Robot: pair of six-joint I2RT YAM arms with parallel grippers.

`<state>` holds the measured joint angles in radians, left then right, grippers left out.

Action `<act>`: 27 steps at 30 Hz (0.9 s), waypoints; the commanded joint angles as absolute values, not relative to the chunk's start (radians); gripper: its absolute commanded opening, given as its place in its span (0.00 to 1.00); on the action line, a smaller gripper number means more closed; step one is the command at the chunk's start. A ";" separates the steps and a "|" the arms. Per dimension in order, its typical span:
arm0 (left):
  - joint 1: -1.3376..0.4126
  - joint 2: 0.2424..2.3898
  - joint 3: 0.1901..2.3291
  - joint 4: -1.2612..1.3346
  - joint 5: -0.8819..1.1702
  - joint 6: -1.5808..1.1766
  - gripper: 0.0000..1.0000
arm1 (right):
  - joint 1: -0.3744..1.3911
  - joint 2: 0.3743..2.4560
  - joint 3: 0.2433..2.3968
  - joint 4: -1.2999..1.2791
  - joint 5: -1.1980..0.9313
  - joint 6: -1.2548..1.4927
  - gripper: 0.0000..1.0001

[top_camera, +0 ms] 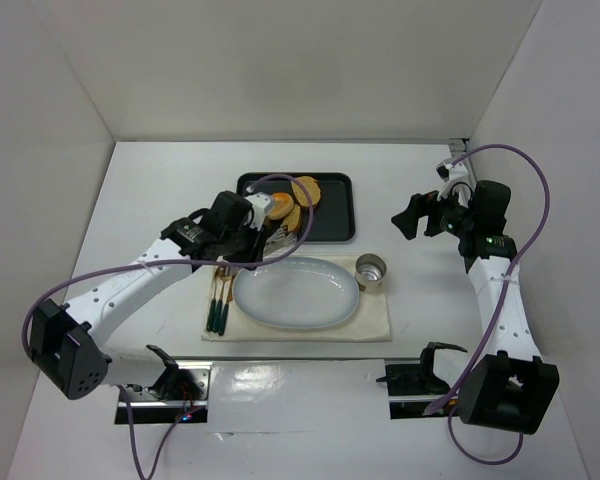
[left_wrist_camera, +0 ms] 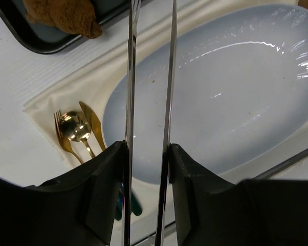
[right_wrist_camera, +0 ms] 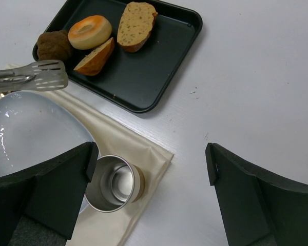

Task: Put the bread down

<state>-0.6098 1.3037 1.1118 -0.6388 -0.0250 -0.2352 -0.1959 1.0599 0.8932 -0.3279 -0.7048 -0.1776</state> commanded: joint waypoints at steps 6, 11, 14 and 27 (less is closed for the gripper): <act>-0.635 1.305 1.203 -0.577 -0.114 -0.219 0.52 | -0.190 1.069 0.914 -0.334 -0.718 -0.189 0.99; -0.655 1.376 1.252 -0.588 -0.141 -0.189 0.52 | -0.190 1.069 0.914 -0.334 -0.718 -0.189 0.99; -0.664 1.391 1.261 -0.588 -0.141 -0.189 0.52 | -0.190 1.069 0.914 -0.334 -0.718 -0.189 0.99; -0.692 1.520 1.281 -0.568 -0.274 -0.143 0.52 | -0.190 1.078 0.914 -0.334 -0.718 -0.198 0.99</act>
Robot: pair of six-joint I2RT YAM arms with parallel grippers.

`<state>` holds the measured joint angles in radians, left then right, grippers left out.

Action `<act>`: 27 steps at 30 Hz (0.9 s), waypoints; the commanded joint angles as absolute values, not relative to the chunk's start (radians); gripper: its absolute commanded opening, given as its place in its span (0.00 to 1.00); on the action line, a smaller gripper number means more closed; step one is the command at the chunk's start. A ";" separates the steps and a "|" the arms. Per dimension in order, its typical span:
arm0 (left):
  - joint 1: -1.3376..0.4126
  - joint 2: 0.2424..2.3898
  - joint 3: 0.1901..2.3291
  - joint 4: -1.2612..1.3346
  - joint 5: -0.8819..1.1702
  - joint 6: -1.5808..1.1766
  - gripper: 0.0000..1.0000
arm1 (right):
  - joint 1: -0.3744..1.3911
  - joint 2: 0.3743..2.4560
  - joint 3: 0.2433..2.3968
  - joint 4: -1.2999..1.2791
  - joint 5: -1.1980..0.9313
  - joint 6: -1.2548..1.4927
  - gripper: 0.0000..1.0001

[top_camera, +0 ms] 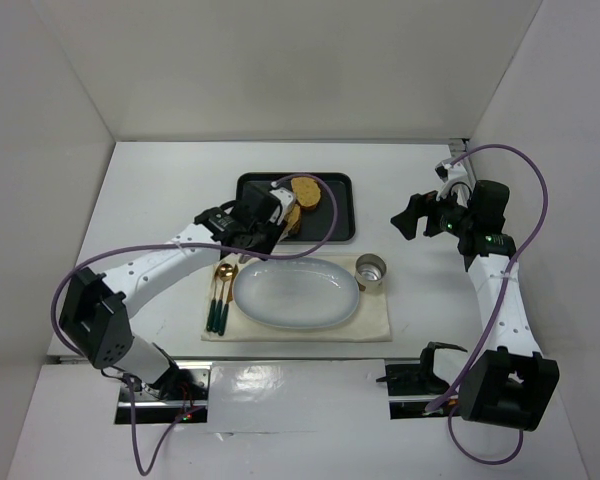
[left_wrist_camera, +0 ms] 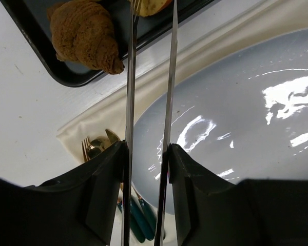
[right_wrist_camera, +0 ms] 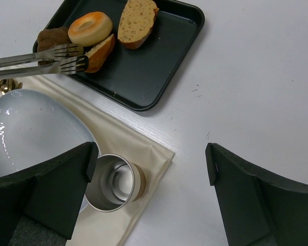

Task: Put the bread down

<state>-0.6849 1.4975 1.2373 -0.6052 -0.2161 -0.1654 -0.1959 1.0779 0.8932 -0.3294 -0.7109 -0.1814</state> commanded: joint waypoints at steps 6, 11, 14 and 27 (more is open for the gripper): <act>-0.713 1.572 1.290 -0.568 -0.331 -0.112 0.52 | -0.190 1.078 0.914 -0.334 -0.718 -0.198 0.99; -0.732 1.600 1.290 -0.568 -0.362 -0.103 0.47 | -0.190 1.078 0.914 -0.344 -0.718 -0.198 0.99; -0.753 1.609 1.290 -0.568 -0.383 -0.103 0.38 | -0.190 1.078 0.914 -0.344 -0.718 -0.198 0.99; -0.802 1.511 1.290 -0.577 -0.442 -0.135 0.00 | -0.190 1.078 0.914 -0.344 -0.727 -0.198 0.99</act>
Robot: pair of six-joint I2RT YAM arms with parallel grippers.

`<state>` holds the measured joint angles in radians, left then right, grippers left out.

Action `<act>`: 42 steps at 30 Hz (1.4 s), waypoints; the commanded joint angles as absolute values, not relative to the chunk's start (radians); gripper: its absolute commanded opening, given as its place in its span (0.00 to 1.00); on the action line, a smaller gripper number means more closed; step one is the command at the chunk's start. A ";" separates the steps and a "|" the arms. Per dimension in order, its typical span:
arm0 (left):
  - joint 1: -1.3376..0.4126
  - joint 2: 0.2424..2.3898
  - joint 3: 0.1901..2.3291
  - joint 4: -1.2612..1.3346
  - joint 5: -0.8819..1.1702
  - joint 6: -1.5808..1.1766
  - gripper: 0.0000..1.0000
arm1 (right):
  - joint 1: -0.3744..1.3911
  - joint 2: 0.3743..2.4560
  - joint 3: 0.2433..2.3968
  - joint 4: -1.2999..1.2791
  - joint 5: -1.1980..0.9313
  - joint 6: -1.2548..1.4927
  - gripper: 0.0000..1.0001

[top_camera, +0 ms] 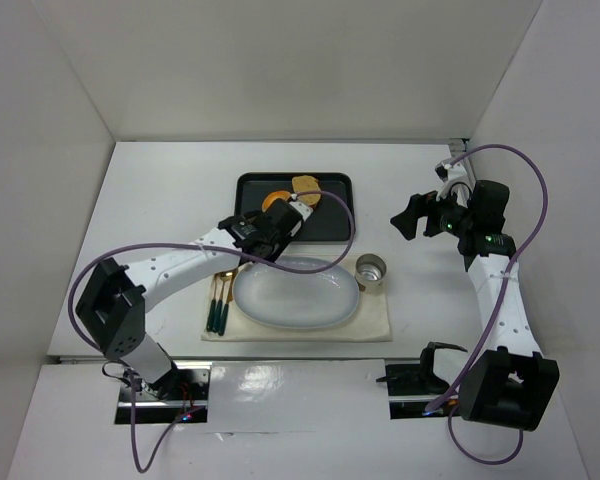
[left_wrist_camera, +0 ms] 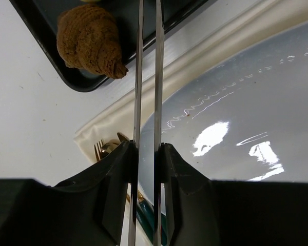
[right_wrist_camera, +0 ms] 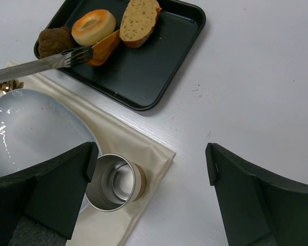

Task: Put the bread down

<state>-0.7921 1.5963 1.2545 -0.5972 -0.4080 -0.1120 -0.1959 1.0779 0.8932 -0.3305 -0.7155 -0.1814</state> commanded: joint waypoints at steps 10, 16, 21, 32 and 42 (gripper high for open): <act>-0.802 1.367 1.413 -0.702 -0.280 -0.218 0.00 | -0.190 1.078 0.914 -0.344 -0.727 -0.198 0.99; -0.802 1.221 1.341 -0.788 -0.100 -0.302 0.00 | -0.190 1.078 0.914 -0.344 -0.727 -0.198 0.99; -0.802 1.089 1.249 -0.859 0.026 -0.347 0.00 | -0.190 1.078 0.914 -0.344 -0.727 -0.198 0.99; -0.802 1.029 1.105 -0.962 0.156 -0.348 0.00 | -0.190 1.098 0.914 -0.344 -0.718 -0.198 0.99; -0.802 1.020 1.060 -0.953 0.167 -0.339 0.27 | -0.190 1.108 0.914 -0.344 -0.709 -0.198 0.99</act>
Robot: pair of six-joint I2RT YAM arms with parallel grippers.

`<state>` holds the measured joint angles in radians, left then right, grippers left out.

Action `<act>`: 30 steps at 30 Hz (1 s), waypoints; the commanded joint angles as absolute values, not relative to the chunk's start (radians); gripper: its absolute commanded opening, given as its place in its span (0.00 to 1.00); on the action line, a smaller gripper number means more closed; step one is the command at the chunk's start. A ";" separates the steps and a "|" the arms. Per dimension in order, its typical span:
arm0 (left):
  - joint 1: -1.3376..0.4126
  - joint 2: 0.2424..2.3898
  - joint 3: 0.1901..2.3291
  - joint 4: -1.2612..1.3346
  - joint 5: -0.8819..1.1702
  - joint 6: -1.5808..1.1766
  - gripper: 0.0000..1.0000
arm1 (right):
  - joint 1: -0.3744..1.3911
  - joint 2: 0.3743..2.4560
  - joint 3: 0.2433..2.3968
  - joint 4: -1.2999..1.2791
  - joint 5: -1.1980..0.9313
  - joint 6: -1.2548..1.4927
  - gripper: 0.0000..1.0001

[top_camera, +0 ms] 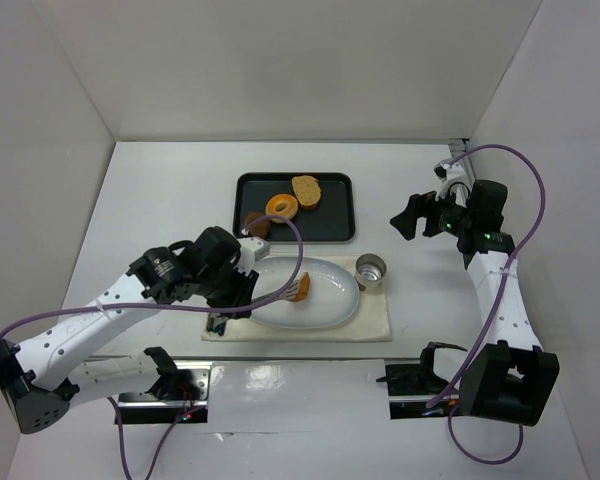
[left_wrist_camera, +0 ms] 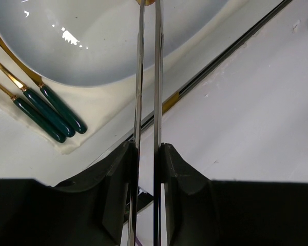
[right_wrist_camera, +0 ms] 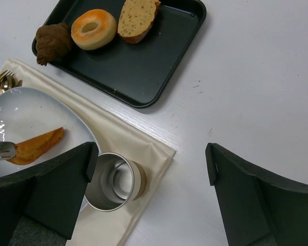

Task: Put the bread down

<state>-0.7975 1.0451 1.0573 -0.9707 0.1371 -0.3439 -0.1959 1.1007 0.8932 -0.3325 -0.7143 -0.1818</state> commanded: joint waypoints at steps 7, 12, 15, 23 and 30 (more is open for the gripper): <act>-0.802 1.000 1.081 -0.962 0.156 -0.339 0.46 | -0.190 1.108 0.914 -0.344 -0.709 -0.198 0.99; -0.802 0.991 1.103 -0.985 0.146 -0.330 0.55 | -0.190 1.108 0.914 -0.344 -0.709 -0.198 0.99; -0.802 0.991 1.103 -0.985 0.146 -0.330 0.55 | -0.190 1.108 0.914 -0.344 -0.709 -0.198 0.99; -0.802 0.971 1.198 -1.008 0.117 -0.339 0.55 | -0.190 1.108 0.914 -0.344 -0.709 -0.198 0.99; -0.802 0.982 1.387 -0.979 -0.034 -0.339 0.54 | -0.190 1.108 0.914 -0.334 -0.719 -0.198 0.99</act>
<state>-0.7975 0.9920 1.3197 -1.0313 0.0502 -0.3435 -0.1959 1.1049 0.8932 -0.3344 -0.7147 -0.1818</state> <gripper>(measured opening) 0.547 0.991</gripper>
